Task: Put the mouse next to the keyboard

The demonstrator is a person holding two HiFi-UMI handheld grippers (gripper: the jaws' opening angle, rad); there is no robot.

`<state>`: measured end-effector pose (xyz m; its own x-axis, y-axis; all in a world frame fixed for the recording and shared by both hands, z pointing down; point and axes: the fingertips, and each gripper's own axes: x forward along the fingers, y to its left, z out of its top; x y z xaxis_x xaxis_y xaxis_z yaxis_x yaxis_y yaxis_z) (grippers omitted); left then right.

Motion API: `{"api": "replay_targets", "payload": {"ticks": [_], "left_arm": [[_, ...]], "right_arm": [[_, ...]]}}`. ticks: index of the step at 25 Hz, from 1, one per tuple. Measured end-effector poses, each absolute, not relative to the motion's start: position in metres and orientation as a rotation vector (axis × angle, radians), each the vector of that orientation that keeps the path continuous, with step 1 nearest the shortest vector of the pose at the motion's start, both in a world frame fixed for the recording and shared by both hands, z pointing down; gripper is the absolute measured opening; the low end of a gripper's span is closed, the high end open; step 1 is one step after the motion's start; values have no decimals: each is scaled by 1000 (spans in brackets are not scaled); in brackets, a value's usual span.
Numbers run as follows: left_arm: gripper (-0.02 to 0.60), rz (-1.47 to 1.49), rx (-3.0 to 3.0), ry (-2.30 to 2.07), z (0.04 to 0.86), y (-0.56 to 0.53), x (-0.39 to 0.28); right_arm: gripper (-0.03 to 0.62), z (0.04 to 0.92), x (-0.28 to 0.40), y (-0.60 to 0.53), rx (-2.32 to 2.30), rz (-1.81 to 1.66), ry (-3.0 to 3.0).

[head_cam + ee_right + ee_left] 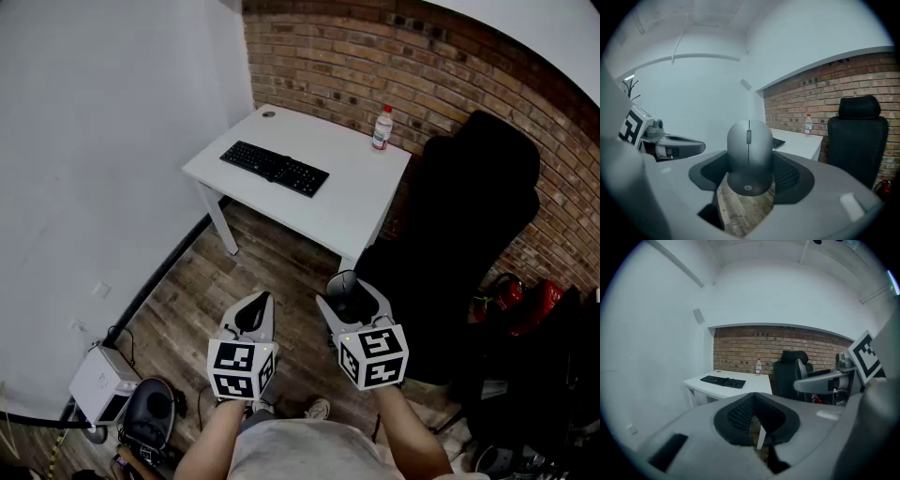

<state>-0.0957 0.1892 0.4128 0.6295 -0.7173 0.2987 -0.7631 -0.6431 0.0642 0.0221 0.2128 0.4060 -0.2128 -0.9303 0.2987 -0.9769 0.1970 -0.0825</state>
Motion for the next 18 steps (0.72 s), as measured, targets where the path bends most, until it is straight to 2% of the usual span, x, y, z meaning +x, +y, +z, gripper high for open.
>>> {"api": "replay_targets", "payload": {"ticks": [18], "left_arm": [[-6,341,2635,-1238,416,174,-79]], "right_arm": [[298,412,33,199,1791,379,-2311]]}}
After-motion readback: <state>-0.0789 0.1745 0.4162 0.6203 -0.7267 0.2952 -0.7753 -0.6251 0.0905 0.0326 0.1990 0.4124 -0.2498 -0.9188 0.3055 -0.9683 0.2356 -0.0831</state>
